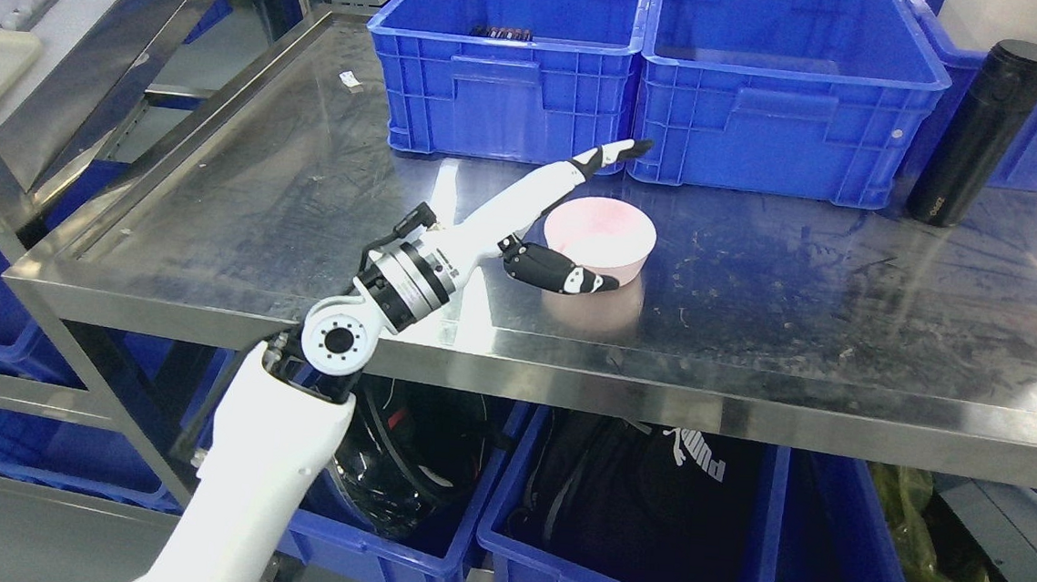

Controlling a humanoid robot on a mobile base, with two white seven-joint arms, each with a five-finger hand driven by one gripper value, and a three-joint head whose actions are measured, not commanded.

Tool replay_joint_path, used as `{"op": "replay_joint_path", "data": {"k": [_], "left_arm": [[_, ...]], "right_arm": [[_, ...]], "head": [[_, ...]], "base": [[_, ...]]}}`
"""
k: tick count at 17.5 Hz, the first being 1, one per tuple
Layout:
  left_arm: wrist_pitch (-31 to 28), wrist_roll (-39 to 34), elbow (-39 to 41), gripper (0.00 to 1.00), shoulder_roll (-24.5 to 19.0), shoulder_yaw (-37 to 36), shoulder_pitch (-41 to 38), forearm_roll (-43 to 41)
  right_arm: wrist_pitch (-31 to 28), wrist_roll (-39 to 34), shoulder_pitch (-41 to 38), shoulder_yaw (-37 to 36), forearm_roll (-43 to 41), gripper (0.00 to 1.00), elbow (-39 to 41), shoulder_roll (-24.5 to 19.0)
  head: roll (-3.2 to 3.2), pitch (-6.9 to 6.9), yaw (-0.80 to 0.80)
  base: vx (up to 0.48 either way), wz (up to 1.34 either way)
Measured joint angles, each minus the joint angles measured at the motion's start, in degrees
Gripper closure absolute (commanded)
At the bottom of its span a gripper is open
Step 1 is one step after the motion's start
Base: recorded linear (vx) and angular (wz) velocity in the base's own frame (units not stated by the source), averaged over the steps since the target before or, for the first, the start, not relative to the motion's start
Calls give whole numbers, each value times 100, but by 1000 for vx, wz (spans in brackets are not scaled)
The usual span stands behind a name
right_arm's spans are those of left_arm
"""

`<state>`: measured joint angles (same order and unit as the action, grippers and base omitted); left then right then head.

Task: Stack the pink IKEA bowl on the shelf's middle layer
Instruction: 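Reach the left hand toward the pink bowl on the steel table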

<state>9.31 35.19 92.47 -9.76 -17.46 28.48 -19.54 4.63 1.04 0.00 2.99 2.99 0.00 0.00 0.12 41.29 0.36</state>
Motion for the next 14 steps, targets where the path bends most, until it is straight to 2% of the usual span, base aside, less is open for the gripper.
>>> {"op": "replay_joint_path", "data": {"k": [4,7,12,14], "left_arm": [[-29,1060,0,0,-406,-67,590,-891],[-4,2142,-5,1,-499,-117,983,-1325],[4,2548,-230,2,-373,-485,1509,-2022],[4,2587,-447,6,-247,-660,1692,-2271]], "right_arm": [[0,0,-1,0,0,0,0,0],[0,0,0,0,0,0,0,0],[0,0,0,0,0,0,0,0],[0,0,0,0,0,0,0,0]], "head": [[0,0,0],[0,0,0],[0,0,0],[0,0,0]], "base": [[0,0],[1,-17],[18,-62],[18,-85]]}}
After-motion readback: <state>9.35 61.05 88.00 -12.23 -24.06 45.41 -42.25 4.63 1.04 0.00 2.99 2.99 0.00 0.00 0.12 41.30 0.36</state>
